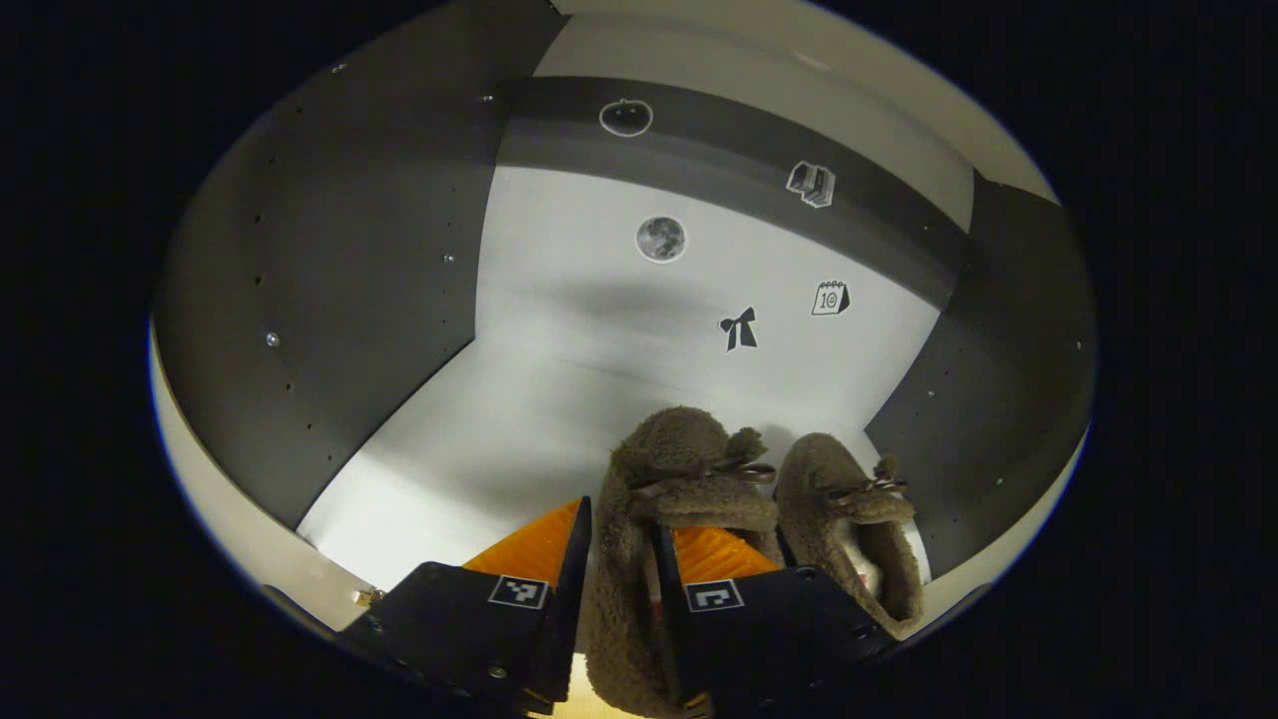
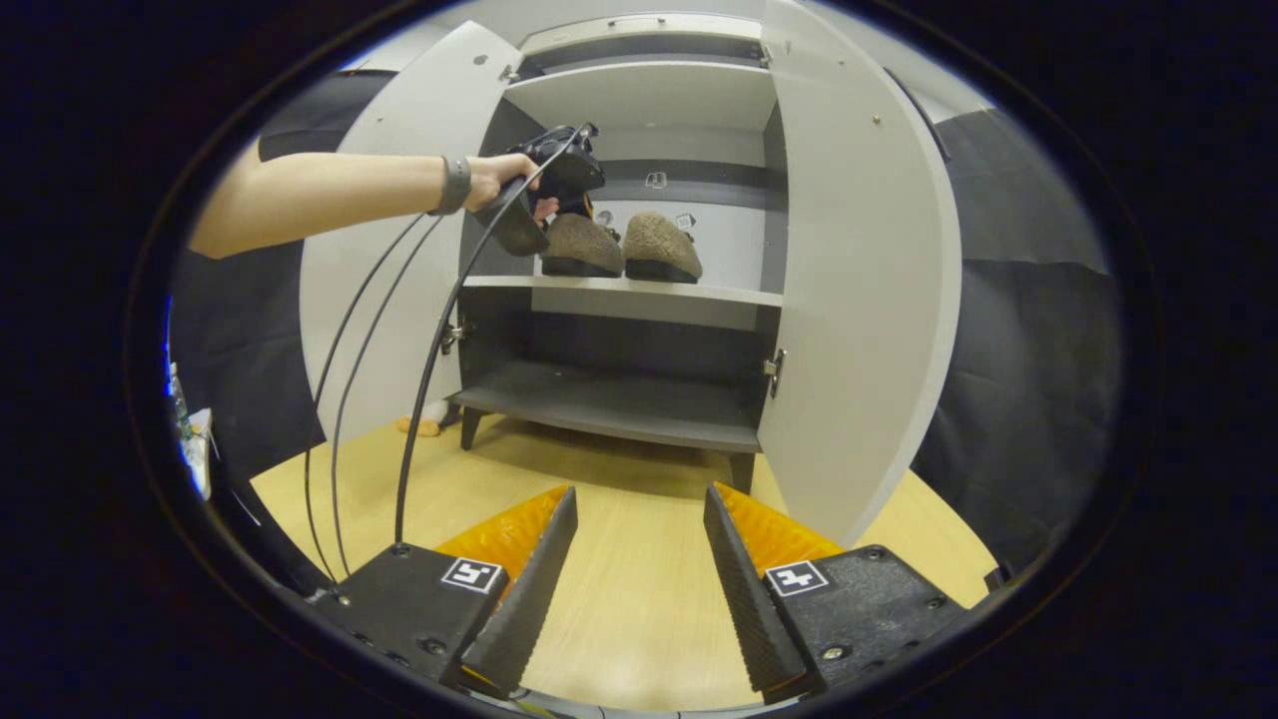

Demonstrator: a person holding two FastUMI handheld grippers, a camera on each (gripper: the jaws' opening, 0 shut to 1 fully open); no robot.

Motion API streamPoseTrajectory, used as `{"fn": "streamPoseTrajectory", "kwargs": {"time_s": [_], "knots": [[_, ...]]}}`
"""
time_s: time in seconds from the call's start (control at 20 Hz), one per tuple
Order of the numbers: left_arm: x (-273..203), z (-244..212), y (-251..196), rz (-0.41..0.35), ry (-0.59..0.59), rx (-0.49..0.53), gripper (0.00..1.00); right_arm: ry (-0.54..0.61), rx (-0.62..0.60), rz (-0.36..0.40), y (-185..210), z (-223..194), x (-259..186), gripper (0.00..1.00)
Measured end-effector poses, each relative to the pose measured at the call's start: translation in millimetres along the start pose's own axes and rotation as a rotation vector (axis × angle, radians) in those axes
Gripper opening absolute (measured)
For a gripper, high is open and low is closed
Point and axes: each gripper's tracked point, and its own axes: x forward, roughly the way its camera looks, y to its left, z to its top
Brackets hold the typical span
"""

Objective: Grab one shoe with the right hand and put it into the shoe cabinet, grab the other shoe with the left hand and put it into the shoe cabinet; then close the right door with the right hand and the left door with the left hand.

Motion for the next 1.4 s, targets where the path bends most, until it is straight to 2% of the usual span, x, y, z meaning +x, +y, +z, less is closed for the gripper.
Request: {"fn": "streamPoseTrajectory", "kwargs": {"time_s": [0.05,0.1,0.2,0.25,0.3,0.35,0.4,0.45,0.5,0.55,0.6,0.65,0.7,0.85,0.9,0.95,1.15,1.4], "knots": [[-8.5,0.7,-1.4,-0.009,-0.006,0.015,0.57,-0.001,-0.001,0.004,1.0,-0.4,0.8,0.82],[-17.5,2.3,-2.4,-0.014,-0.022,0.033,0.41,-0.005,-0.002,0.004,1.1,0.2,0.9,0.82],[-44.1,10.5,-4.8,-0.03,-0.091,0.072,0.41,-0.011,-0.002,0.004,0.2,2.1,-0.9,0.82],[-58.1,16.2,-8.8,-0.048,-0.142,0.086,0.6,-0.014,0.0,0.003,-1.0,3.0,-0.8,0.86],[-77.1,20.5,-10.1,-0.06,-0.193,0.1,0.55,-0.017,0.001,0.001,-2.5,3.6,-1.4,0.86],[-96.9,23.3,-11.1,-0.069,-0.242,0.106,0.57,-0.02,0.003,0.001,-3.2,5.6,-2.9,0.82],[-116.2,23.2,-12.7,-0.082,-0.291,0.108,0.57,-0.024,0.006,-0.001,-4.1,7.1,-3.6,0.82],[-135.7,23.0,-12.5,-0.094,-0.342,0.111,0.58,-0.028,0.007,-0.002,-4.9,9.2,-4.7,0.86],[-155.7,22.3,-12.0,-0.108,-0.397,0.12,0.48,-0.032,0.007,-0.002,-5.2,11.0,-5.4,0.86],[-175.9,16.5,-9.1,-0.11,-0.441,0.134,0.62,-0.038,0.009,-0.003,-5.9,13.6,-6.8,0.82],[-191.9,8.1,-6.2,-0.106,-0.479,0.149,0.79,-0.043,0.011,-0.001,-6.5,16.4,-8.3,0.86],[-210.1,-4.4,-1.8,-0.098,-0.514,0.16,0.94,-0.049,0.015,0.001,-6.6,18.9,-10.9,0.82],[-224.2,-17.6,1.3,-0.089,-0.545,0.17,0.79,-0.053,0.018,0.005,-6.8,22.8,-14.0,0.82],[-254.3,-61.3,21.7,-0.034,-0.602,0.21,0.87,-0.089,0.024,0.018,-6.5,40.0,-27.4,0.82],[-261.2,-76.6,27.3,-0.021,-0.608,0.209,0.87,-0.101,0.022,0.022,-6.3,45.4,-32.1,0.86],[-266.1,-92.1,30.7,-0.022,-0.61,0.196,0.87,-0.113,0.021,0.026,-6.4,50.8,-36.4,0.82],[-287.0,-155.0,50.7,0.021,-0.595,0.179,0.87,-0.152,0.035,0.025,-7.7,66.4,-49.9,0.82],[-306.0,-235.5,64.4,0.08,-0.508,0.162,0.9,-0.16,0.049,0.002,-16.5,63.4,-59.5,0.82]]}}
